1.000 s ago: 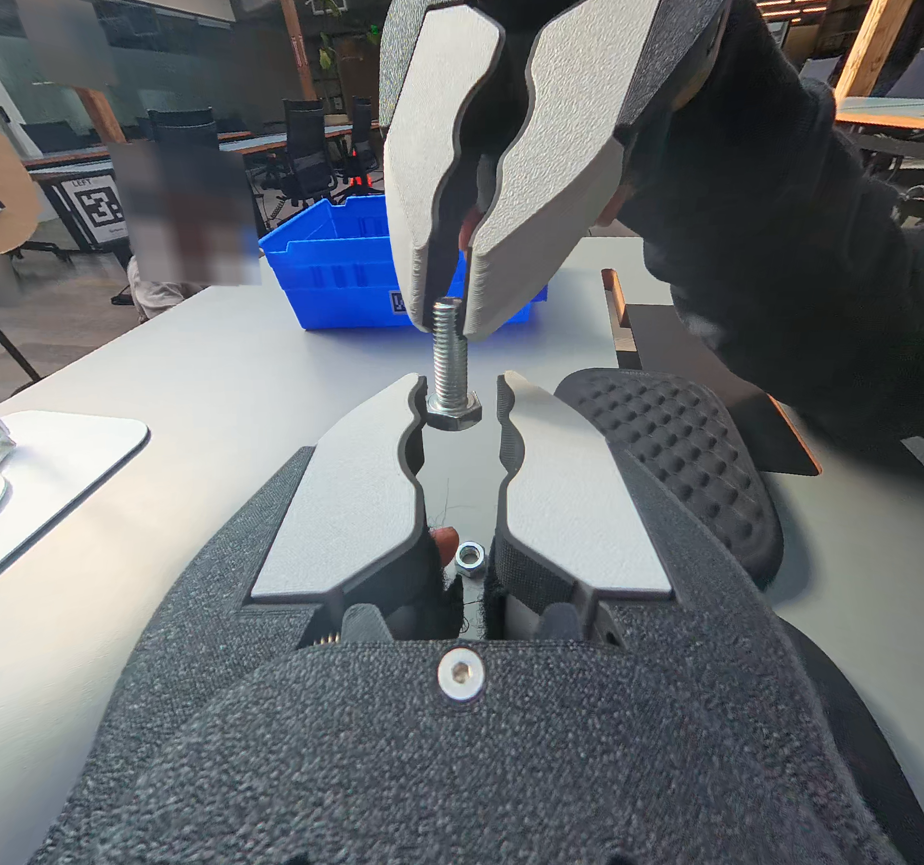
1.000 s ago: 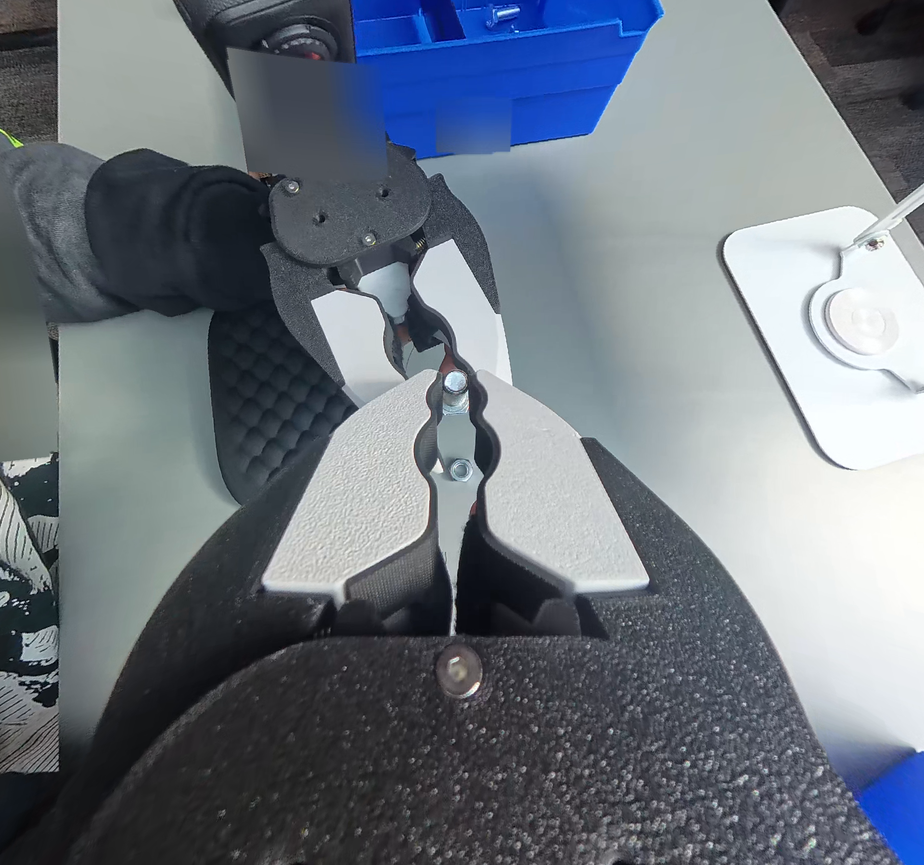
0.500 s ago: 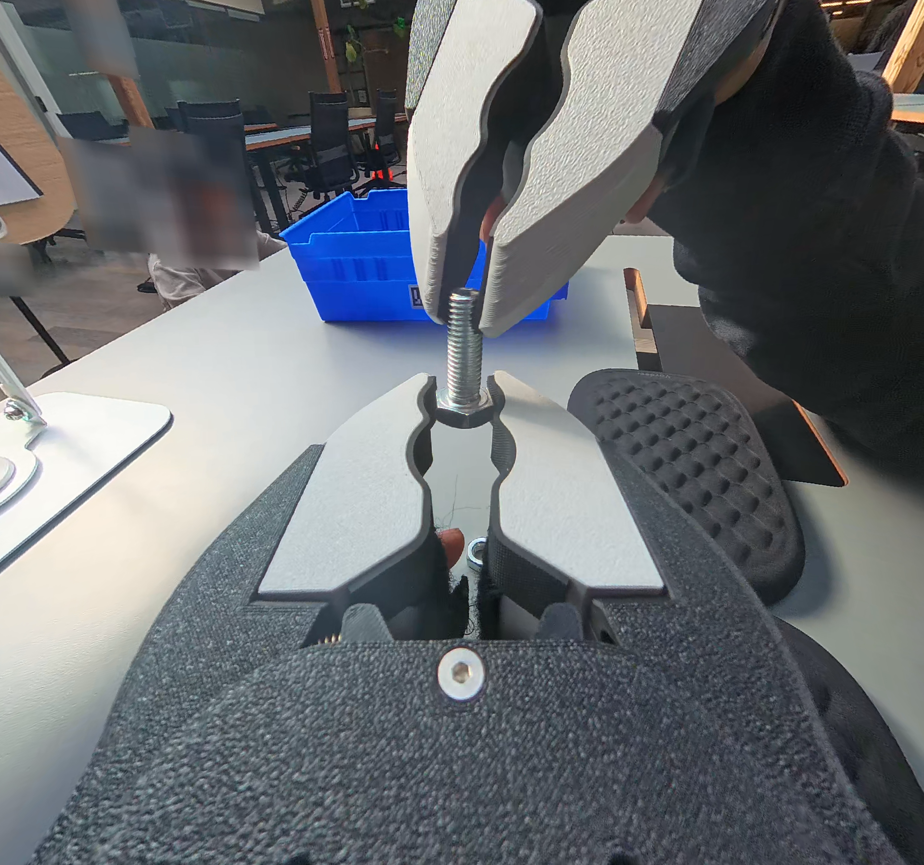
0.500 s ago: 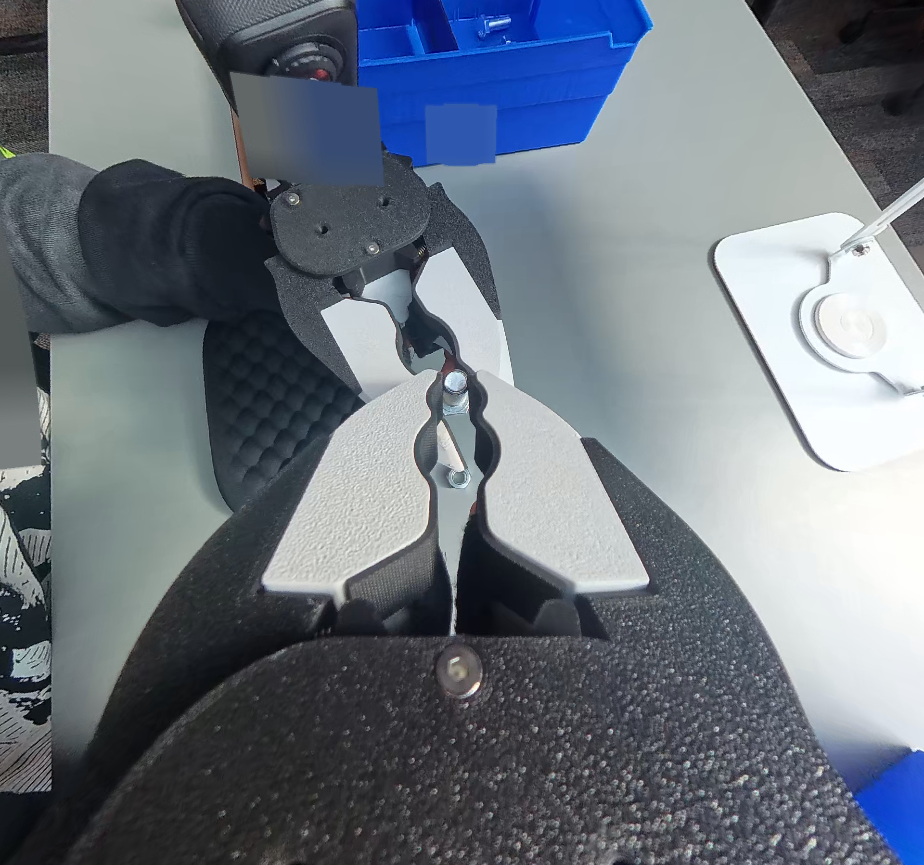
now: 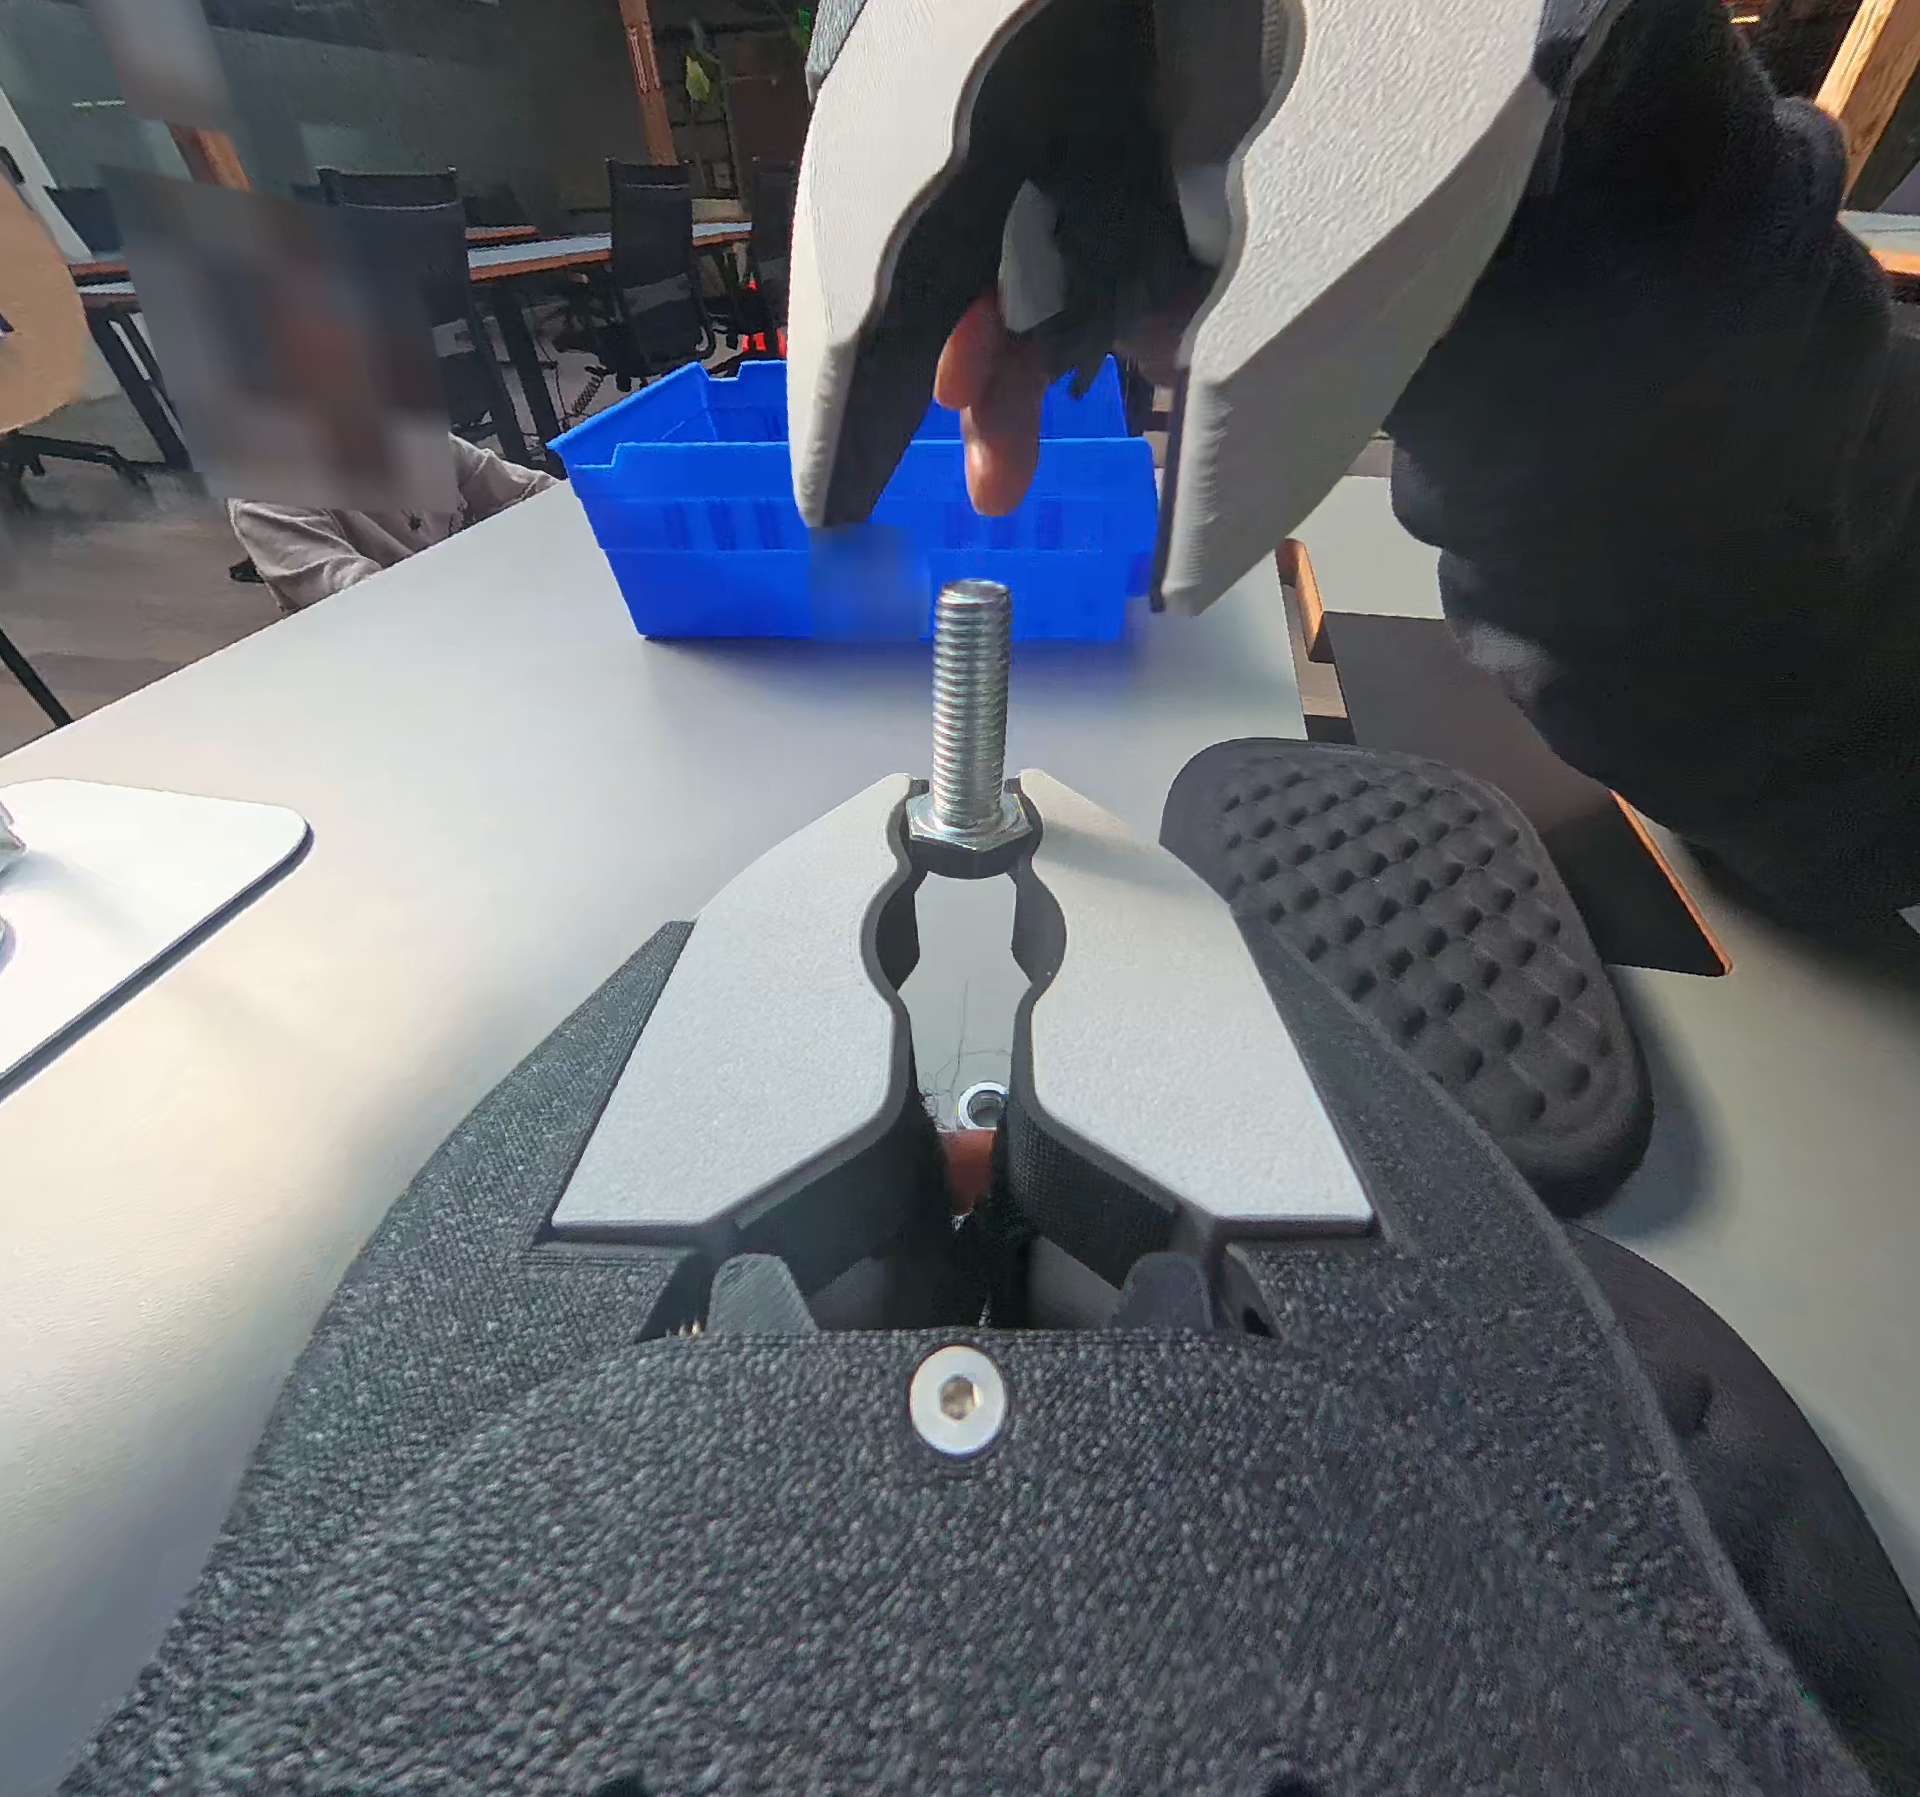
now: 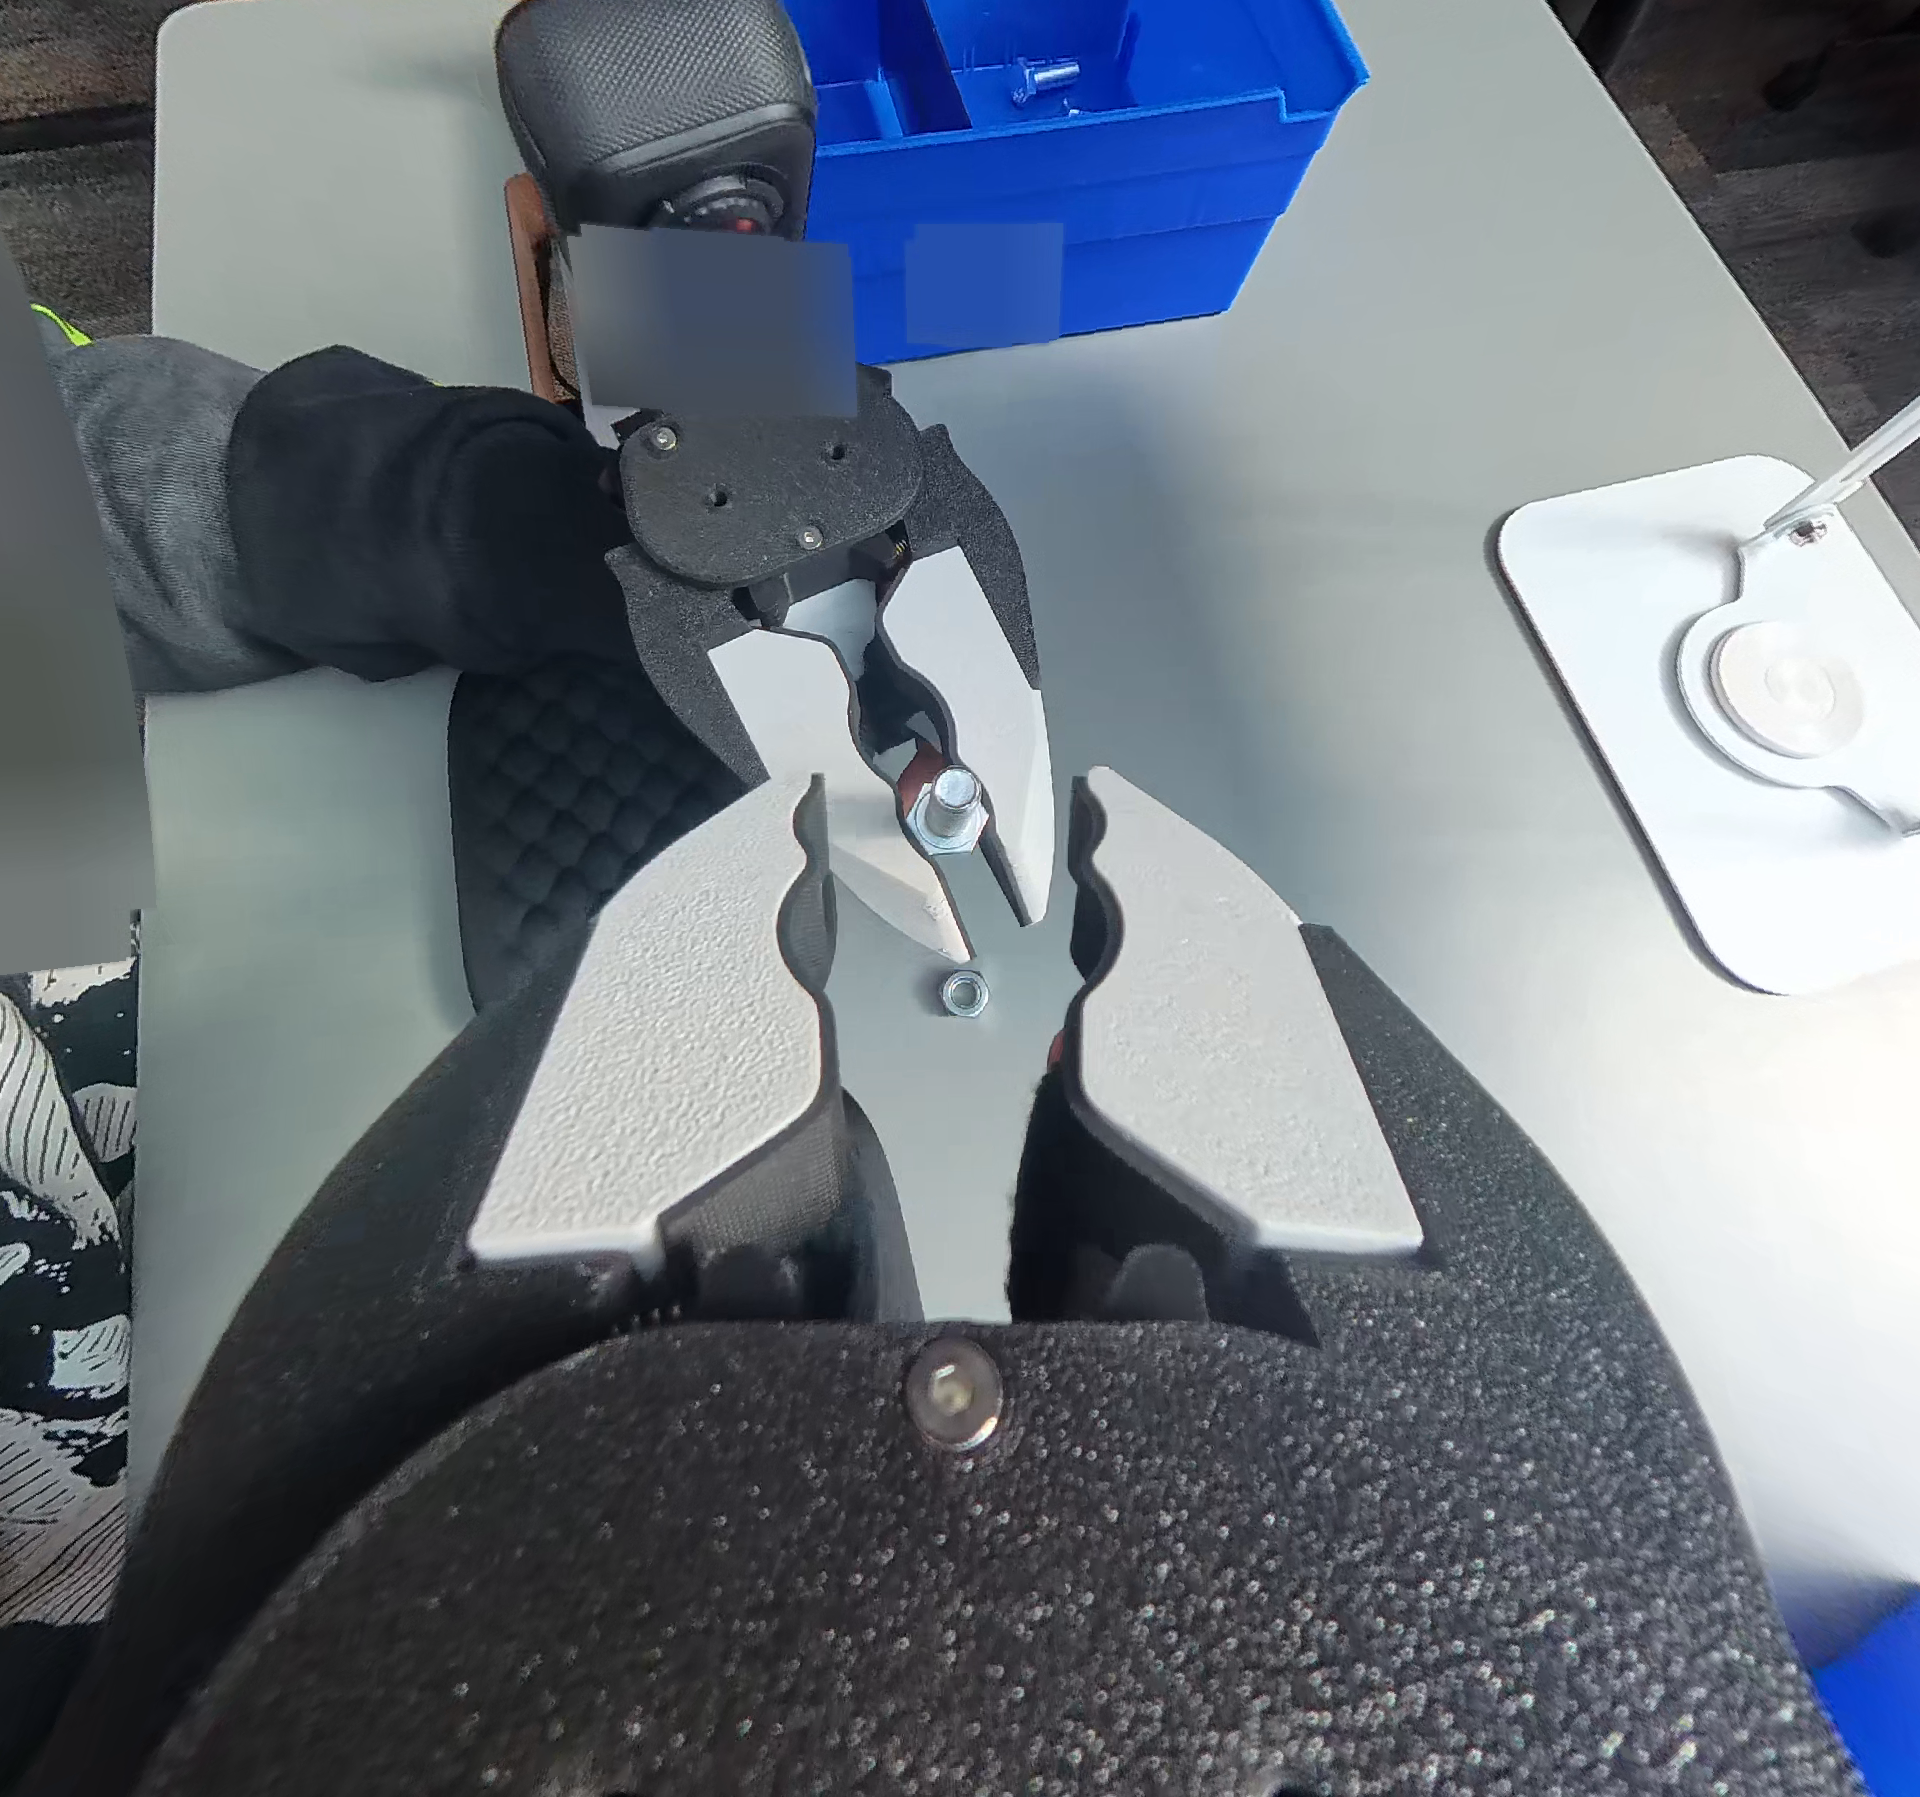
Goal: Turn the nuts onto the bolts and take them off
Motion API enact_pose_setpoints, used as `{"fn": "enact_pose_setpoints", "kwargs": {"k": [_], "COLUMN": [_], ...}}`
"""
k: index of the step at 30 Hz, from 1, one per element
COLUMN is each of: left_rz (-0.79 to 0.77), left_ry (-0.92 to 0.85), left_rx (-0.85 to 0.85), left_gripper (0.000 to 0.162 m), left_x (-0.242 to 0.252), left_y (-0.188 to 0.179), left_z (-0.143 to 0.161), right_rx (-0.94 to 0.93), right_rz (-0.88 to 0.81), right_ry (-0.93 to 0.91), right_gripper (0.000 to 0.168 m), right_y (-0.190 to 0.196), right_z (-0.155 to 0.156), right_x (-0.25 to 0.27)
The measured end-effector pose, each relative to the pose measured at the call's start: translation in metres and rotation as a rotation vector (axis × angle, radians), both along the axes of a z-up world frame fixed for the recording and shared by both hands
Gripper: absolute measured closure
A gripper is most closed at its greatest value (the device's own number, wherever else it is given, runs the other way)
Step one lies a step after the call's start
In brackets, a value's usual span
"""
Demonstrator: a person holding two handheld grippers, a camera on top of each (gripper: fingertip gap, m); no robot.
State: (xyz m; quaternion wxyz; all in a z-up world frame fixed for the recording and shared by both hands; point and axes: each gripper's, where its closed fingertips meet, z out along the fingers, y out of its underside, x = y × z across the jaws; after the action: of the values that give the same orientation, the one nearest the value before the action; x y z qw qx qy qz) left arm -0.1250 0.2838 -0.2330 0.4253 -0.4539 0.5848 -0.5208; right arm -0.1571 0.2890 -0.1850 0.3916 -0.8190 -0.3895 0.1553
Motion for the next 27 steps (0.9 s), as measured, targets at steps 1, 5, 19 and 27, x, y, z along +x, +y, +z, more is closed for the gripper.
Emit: {"fn": "enact_pose_setpoints", "kwargs": {"k": [1, 5, 19, 27], "left_rz": [-0.007, -0.047, -0.066, -0.061], "left_ry": [0.008, 0.024, -0.01, 0.005], "left_rx": [-0.014, -0.04, -0.043, -0.03], "left_gripper": [0.148, 0.148, 0.148, 0.149], "left_x": [-0.003, -0.027, -0.044, -0.043], "left_y": [0.0, -0.003, 0.005, 0.006], "left_z": [-0.005, -0.021, -0.021, -0.023], "right_rx": [-0.001, -0.091, -0.337, -0.347], "right_rz": [0.012, 0.101, 0.262, 0.251], "right_ry": [-0.011, -0.14, -0.433, -0.476], "right_gripper": [0.116, 0.109, 0.131, 0.152], "right_y": [-0.003, -0.018, -0.008, -0.004], "right_z": [-0.001, -0.033, -0.146, -0.161], "right_x": [0.002, 0.016, 0.026, 0.026]}}
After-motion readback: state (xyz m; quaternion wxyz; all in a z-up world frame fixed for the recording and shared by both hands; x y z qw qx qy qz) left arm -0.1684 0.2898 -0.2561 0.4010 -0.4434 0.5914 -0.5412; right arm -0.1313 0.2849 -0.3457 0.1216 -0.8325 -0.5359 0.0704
